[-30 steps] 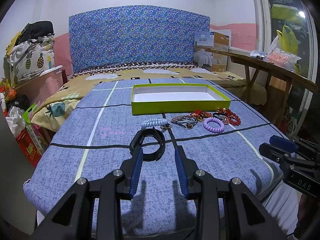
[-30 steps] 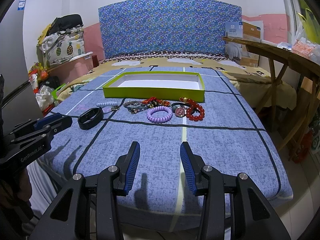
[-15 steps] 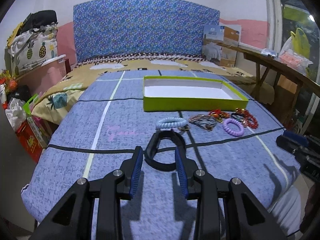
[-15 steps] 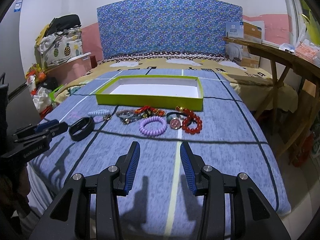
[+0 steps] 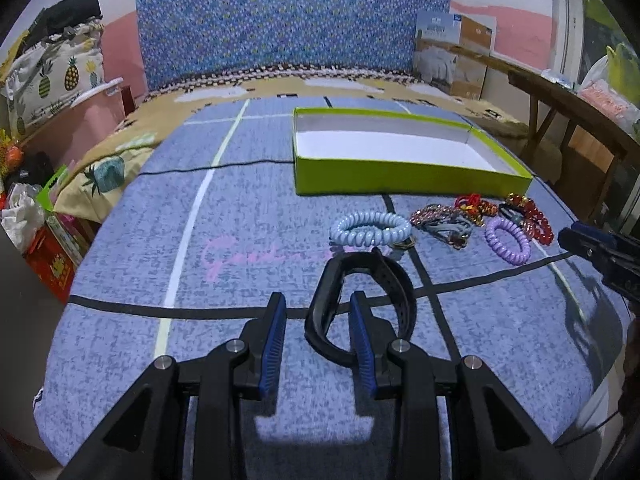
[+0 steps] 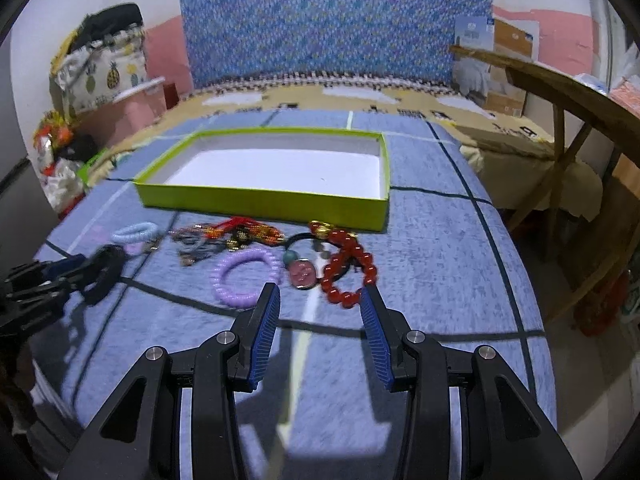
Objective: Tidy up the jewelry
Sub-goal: 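Grasp the black band with the left tool while the right tool nears the red beads, then close the right tool on the red bead bracelet and lift it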
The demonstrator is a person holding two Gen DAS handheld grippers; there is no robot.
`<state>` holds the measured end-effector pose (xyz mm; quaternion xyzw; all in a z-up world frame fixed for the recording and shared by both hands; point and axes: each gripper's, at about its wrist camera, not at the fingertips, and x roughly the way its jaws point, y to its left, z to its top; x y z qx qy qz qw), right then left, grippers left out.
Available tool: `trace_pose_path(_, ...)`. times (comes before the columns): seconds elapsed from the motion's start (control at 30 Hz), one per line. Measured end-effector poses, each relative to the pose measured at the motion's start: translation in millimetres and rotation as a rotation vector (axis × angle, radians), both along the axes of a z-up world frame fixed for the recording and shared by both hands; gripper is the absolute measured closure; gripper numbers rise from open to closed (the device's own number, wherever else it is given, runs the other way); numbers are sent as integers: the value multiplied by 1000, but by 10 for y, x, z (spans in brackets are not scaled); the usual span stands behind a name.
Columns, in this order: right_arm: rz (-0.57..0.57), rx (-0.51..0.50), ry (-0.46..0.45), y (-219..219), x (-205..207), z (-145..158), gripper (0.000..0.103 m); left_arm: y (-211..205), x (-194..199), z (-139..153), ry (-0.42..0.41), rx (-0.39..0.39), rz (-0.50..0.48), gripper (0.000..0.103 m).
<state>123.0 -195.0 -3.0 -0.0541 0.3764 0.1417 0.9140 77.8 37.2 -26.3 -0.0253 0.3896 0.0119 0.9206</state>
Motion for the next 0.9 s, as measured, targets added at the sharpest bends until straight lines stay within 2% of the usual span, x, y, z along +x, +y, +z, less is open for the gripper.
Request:
trace_pose_path(0.27, -8, 17, 62, -133, 387, -50, 60, -6, 57, -4, 5, 23, 3, 69)
trace_pose_path(0.5, 13, 60, 147, -212, 628, -134, 61, -56, 72, 0, 3, 38, -25, 83)
trace_pose_path(0.53, 17, 59, 147, -211, 627, -130, 64, -61, 76, 0, 3, 40, -24, 83)
trace_pose_path(0.57, 24, 63, 147, -207, 618, -121, 81, -59, 78, 0, 3, 40, -24, 84)
trace_pose_path(0.6, 25, 61, 147, -203, 617, -119, 92, -54, 79, 1, 3, 39, -23, 86)
trace_pose_path(0.77, 38, 36, 140, -172, 550, -122, 93, -23, 75, 0, 2, 25, -16, 89)
trace_pose_path(0.9, 35, 53, 116, -200, 463, -57, 94, 7, 38, 8, -1, 7, -12, 91)
